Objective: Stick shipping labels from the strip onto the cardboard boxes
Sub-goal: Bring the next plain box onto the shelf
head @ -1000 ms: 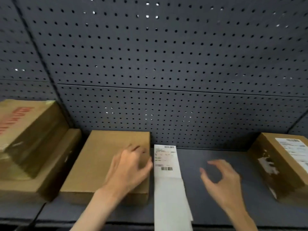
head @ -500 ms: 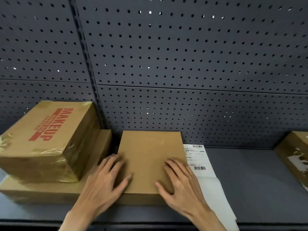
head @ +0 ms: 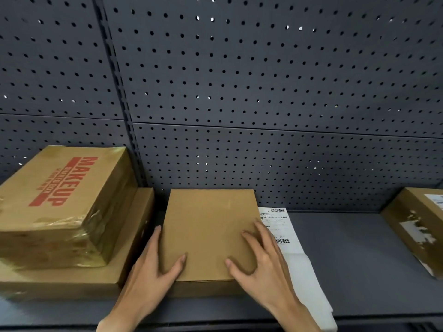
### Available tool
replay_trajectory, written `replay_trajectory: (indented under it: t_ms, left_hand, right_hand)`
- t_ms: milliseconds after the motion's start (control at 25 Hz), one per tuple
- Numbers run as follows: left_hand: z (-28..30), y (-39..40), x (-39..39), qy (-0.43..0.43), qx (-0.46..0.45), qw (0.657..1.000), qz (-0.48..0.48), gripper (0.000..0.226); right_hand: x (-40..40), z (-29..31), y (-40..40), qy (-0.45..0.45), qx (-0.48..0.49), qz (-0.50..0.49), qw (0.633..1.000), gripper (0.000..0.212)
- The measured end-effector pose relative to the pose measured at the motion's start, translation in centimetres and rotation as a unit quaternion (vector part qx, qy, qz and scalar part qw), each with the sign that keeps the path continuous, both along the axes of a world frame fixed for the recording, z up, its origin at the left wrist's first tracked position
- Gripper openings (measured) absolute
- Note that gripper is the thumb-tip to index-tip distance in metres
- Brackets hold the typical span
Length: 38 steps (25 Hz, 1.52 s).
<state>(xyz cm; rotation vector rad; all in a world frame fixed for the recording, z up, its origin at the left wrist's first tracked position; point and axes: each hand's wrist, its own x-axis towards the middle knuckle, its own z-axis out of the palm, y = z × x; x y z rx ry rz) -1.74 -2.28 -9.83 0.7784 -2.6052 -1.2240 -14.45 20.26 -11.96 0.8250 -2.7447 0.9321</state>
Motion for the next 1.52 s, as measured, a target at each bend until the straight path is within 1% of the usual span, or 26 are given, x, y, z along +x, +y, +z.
replay_trajectory:
  t_ms: [80, 160, 200, 280, 400, 520, 600, 680, 760, 880, 960, 1040, 1120, 1200, 1360, 1520]
  left_hand:
    - [-0.2, 0.2, -0.3, -0.005, 0.064, 0.997, 0.031, 0.102]
    - [-0.1, 0.7, -0.8, 0.009, 0.114, 0.993, 0.040, 0.095]
    - [0.1, 1.1, -1.0, 0.017, 0.136, 0.989, 0.049, 0.090]
    - [0.3, 1.7, -1.2, 0.031, 0.166, 0.982, 0.082, 0.087]
    - [1.1, 3.3, -1.6, 0.052, 0.164, 0.978, 0.122, 0.089]
    - [2.3, 6.8, -2.9, 0.088, 0.127, 0.981, 0.113, 0.089]
    - [2.8, 10.2, -4.6, 0.104, 0.113, 0.983, 0.097, 0.080]
    - [2.6, 14.0, -6.6, 0.121, 0.118, 0.983, 0.074, 0.069]
    - [2.1, 18.2, -8.8, 0.125, 0.130, 0.982, 0.057, 0.067]
    - [1.0, 24.6, -12.3, 0.120, 0.142, 0.981, 0.054, 0.060]
    - [0.3, 28.4, -14.4, 0.123, 0.137, 0.981, 0.054, 0.062]
    - [-0.4, 31.1, -15.9, 0.125, 0.126, 0.983, 0.056, 0.071]
    - [-1.1, 33.5, -17.2, 0.122, 0.123, 0.983, 0.057, 0.072]
    - [-1.7, 34.9, -17.9, 0.116, 0.113, 0.985, 0.053, 0.073]
    - [-2.7, 35.8, -18.6, 0.107, 0.110, 0.986, 0.069, 0.074]
    - [-2.7, 35.7, -18.7, 0.115, 0.124, 0.984, 0.065, 0.055]
  right_hand:
    - [0.2, 0.3, 0.2, -0.095, -0.061, -0.024, 0.993, 0.085]
    - [0.2, 0.5, 0.1, -0.198, -0.136, -0.054, 0.969, 0.097]
    - [0.1, 0.6, 0.0, -0.236, -0.170, -0.065, 0.954, 0.102]
    - [-0.1, 0.5, 0.0, -0.270, -0.204, -0.083, 0.937, 0.111]
    - [-0.6, 1.5, 1.4, -0.278, -0.230, -0.088, 0.928, 0.116]
    - [-2.3, 3.2, 5.3, -0.267, -0.232, -0.088, 0.931, 0.125]
    - [-3.8, 4.0, 8.9, -0.258, -0.226, -0.092, 0.935, 0.127]
    - [-5.4, 4.5, 13.1, -0.252, -0.218, -0.102, 0.937, 0.127]
    - [-7.3, 4.6, 17.6, -0.246, -0.209, -0.112, 0.940, 0.124]
    - [-10.7, 4.1, 24.6, -0.242, -0.207, -0.130, 0.939, 0.119]
    - [-12.7, 3.5, 28.6, -0.243, -0.202, -0.138, 0.939, 0.119]
    - [-14.2, 2.9, 31.2, -0.250, -0.192, -0.139, 0.939, 0.128]
    - [-15.4, 2.4, 33.5, -0.262, -0.188, -0.139, 0.936, 0.142]
    - [-16.2, 1.9, 34.9, -0.271, -0.190, -0.144, 0.933, 0.147]
    - [-16.7, 1.5, 35.6, -0.285, -0.196, -0.136, 0.928, 0.129]
    - [-17.0, 1.0, 35.6, -0.269, -0.189, -0.148, 0.933, 0.121]
